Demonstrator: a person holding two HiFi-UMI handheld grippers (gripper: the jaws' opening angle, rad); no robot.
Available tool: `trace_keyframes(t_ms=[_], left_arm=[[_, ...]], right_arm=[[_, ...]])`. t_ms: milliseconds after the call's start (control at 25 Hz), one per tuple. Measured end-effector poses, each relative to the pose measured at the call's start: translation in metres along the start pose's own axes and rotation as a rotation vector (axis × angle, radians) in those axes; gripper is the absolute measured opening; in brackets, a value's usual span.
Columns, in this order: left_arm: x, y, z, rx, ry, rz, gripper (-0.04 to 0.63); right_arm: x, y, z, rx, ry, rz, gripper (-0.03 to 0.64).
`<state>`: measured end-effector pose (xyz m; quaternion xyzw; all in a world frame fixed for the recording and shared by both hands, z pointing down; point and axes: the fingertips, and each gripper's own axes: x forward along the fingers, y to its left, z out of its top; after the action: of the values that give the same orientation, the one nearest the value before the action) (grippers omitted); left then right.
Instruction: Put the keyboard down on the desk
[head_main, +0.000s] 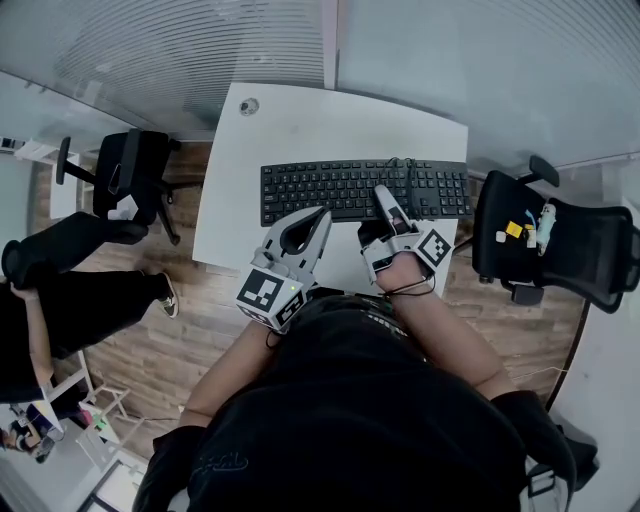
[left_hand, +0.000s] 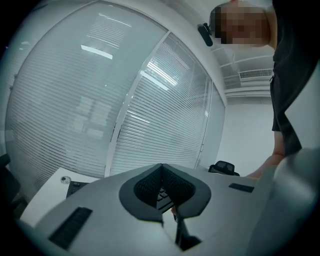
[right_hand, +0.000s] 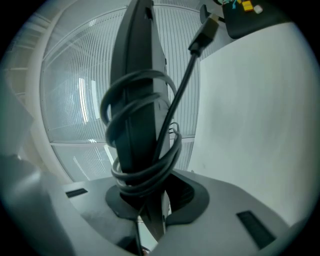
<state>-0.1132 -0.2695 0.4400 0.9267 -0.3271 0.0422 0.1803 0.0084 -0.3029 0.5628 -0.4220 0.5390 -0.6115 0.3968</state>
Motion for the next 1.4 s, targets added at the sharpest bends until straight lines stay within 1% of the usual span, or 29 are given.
trace_keyframes(t_ms=[80,280,440,520,760,960,1240,1400], left_arm=[[0.002,0.007,0.002,-0.005,-0.001,-0.008,0.015],[0.004,-0.001,-0.003,-0.014,0.013,-0.022,0.015],[0.014,0.028,-0.001,-0.047,0.028,-0.024,0.015],[0.017,0.033,-0.001,-0.076,0.029,-0.028,0.015],[0.028,0.044,-0.003,-0.094,0.039,-0.025,0.015],[0.032,0.061,-0.016,-0.081,0.072,-0.013,0.015],[0.044,0.065,-0.039,-0.083,0.110,-0.005,0.015],[0.047,0.067,-0.050,-0.072,0.137,0.009,0.015]], right_arm=[[0.006,-0.003,0.001,0.001,-0.003,-0.006,0.087],[-0.004,-0.017,0.007,0.018,-0.007,-0.030,0.087],[0.020,-0.034,0.005,0.011,-0.006,-0.070,0.087],[0.025,-0.043,0.004,0.008,-0.003,-0.088,0.087],[0.032,-0.063,0.009,0.018,0.004,-0.113,0.087],[0.042,-0.083,0.012,0.005,0.012,-0.141,0.087],[0.045,-0.109,0.017,-0.031,0.026,-0.179,0.087],[0.049,-0.117,0.012,-0.013,0.034,-0.192,0.087]])
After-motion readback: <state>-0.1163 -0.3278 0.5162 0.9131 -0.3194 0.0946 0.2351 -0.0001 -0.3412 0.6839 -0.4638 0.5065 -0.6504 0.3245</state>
